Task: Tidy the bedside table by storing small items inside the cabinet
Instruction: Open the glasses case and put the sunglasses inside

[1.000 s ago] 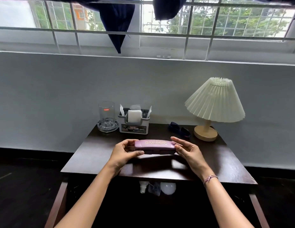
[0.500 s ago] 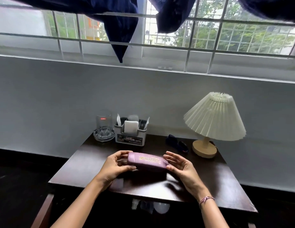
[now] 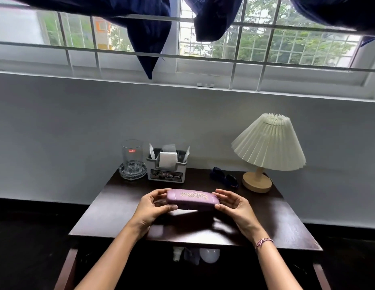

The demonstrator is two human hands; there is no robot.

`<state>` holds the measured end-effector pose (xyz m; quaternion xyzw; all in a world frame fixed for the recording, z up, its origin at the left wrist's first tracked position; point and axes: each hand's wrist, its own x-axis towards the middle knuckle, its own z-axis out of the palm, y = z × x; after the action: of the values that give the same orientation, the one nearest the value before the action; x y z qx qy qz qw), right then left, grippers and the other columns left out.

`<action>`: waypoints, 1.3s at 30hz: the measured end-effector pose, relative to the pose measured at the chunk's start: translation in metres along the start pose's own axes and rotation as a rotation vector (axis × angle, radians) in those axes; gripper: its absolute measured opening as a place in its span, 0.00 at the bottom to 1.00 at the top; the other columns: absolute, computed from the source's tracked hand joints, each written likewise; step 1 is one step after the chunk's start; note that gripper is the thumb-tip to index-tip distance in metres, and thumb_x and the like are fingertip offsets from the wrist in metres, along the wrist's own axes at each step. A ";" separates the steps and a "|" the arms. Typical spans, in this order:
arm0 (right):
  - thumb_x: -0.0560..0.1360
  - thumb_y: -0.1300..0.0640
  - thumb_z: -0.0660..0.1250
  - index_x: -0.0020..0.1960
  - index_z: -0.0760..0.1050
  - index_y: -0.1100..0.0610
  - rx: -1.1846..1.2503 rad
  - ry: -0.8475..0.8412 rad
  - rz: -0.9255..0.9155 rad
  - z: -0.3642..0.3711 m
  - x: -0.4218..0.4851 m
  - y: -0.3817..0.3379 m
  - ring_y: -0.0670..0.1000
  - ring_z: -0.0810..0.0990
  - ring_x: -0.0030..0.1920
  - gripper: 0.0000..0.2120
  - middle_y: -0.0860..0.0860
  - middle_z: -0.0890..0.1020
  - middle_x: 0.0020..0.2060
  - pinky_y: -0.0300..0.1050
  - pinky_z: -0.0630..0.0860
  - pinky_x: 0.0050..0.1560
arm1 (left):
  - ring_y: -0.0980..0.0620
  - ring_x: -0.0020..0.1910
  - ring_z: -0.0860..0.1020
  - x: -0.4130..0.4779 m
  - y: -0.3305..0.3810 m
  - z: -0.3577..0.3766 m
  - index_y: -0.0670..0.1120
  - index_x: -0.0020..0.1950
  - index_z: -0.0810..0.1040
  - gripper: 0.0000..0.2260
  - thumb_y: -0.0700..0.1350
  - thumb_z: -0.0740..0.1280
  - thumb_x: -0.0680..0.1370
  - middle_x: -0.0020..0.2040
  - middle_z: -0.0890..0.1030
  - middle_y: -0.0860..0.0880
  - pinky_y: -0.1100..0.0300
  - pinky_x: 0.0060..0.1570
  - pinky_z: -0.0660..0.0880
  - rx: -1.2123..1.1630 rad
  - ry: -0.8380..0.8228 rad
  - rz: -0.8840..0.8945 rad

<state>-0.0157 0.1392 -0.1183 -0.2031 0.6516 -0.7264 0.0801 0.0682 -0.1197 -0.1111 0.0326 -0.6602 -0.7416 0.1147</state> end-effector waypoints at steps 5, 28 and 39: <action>0.60 0.64 0.75 0.57 0.78 0.62 0.015 0.061 0.018 0.001 -0.002 -0.002 0.49 0.83 0.52 0.25 0.54 0.85 0.51 0.36 0.80 0.48 | 0.55 0.42 0.83 0.000 0.000 0.001 0.41 0.55 0.78 0.23 0.26 0.73 0.64 0.47 0.83 0.42 0.64 0.41 0.80 0.000 -0.030 -0.019; 0.66 0.68 0.70 0.59 0.75 0.68 0.010 0.061 0.127 0.006 -0.001 -0.012 0.44 0.83 0.45 0.21 0.50 0.85 0.45 0.35 0.78 0.53 | 0.54 0.45 0.81 0.004 -0.009 0.004 0.43 0.61 0.76 0.28 0.31 0.76 0.63 0.48 0.82 0.47 0.69 0.47 0.78 0.122 0.020 0.038; 0.64 0.62 0.73 0.54 0.80 0.59 -0.047 0.014 0.059 0.004 0.002 -0.004 0.48 0.82 0.52 0.18 0.55 0.84 0.52 0.37 0.78 0.56 | 0.61 0.41 0.82 0.009 -0.018 -0.001 0.51 0.56 0.76 0.26 0.32 0.76 0.62 0.46 0.82 0.50 0.71 0.44 0.77 0.119 0.038 0.093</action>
<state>-0.0152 0.1357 -0.1135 -0.1804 0.6748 -0.7097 0.0924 0.0578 -0.1203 -0.1277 0.0229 -0.7015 -0.6942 0.1595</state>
